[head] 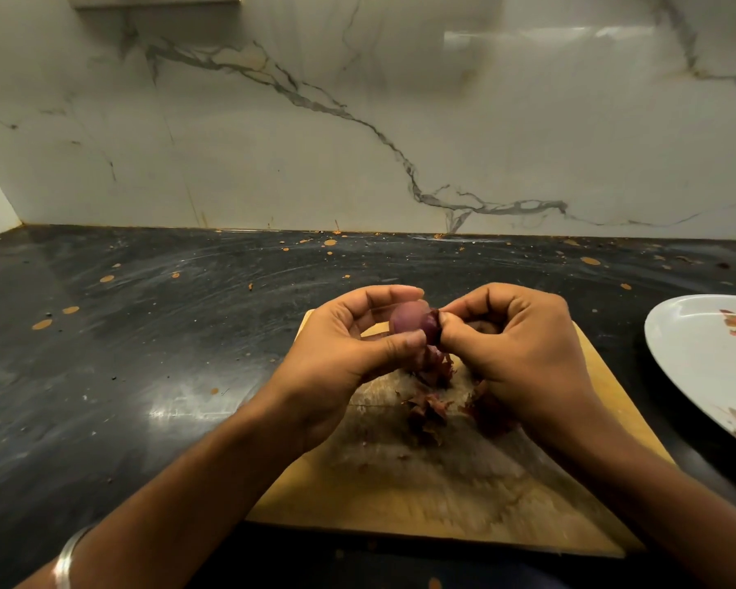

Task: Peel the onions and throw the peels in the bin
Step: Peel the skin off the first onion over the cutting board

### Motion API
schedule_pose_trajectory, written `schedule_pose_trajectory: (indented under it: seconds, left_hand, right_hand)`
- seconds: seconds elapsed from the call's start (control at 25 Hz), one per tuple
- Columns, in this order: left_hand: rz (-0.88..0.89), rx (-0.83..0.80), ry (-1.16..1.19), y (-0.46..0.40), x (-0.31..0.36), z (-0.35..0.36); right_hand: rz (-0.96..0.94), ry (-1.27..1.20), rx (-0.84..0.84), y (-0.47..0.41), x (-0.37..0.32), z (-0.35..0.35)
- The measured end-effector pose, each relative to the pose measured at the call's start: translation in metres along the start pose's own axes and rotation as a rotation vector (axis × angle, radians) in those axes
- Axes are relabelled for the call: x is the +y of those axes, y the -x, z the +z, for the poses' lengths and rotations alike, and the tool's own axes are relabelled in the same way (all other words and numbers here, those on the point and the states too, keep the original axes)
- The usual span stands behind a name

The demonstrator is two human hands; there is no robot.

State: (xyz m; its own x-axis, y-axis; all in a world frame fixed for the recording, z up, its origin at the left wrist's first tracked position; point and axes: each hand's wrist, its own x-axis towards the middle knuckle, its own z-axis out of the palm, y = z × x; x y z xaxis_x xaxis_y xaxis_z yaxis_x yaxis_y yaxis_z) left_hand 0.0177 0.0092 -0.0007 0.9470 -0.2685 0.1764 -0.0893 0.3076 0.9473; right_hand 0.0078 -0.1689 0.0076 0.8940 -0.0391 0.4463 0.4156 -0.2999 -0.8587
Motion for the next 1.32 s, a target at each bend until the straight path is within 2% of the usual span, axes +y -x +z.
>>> schedule_pose_trajectory:
  seconds: [0.16, 0.36, 0.64, 0.76, 0.96, 1.16, 1.32]
  left_hand:
    - [-0.061, -0.048, 0.131, -0.003, 0.005, -0.002]
    - [-0.085, -0.043, 0.235, -0.005, 0.009, -0.005]
    - [-0.092, 0.06, 0.245, -0.006, 0.009, -0.006]
    - [-0.096, 0.071, 0.242, -0.005, 0.01, -0.007]
    - [-0.09, 0.062, 0.223, -0.005, 0.01, -0.005]
    - [-0.113, -0.004, 0.199, -0.002, 0.009, -0.006]
    - [-0.094, -0.005, 0.175, -0.003, 0.009, -0.005]
  right_hand:
    - [0.046, 0.003, 0.03, -0.004, 0.002, -0.004]
    - [0.074, 0.12, 0.037, -0.005, 0.002, -0.006]
    - [-0.074, 0.288, -0.124, -0.002, -0.006, -0.007]
    - [-0.075, 0.247, -0.197, 0.0, -0.01, -0.006]
    - [-0.121, 0.151, -0.107, -0.002, -0.008, -0.006]
    - [-0.025, -0.044, -0.141, -0.006, -0.004, -0.008]
    - [-0.046, -0.062, -0.109, -0.004, -0.003, -0.008]
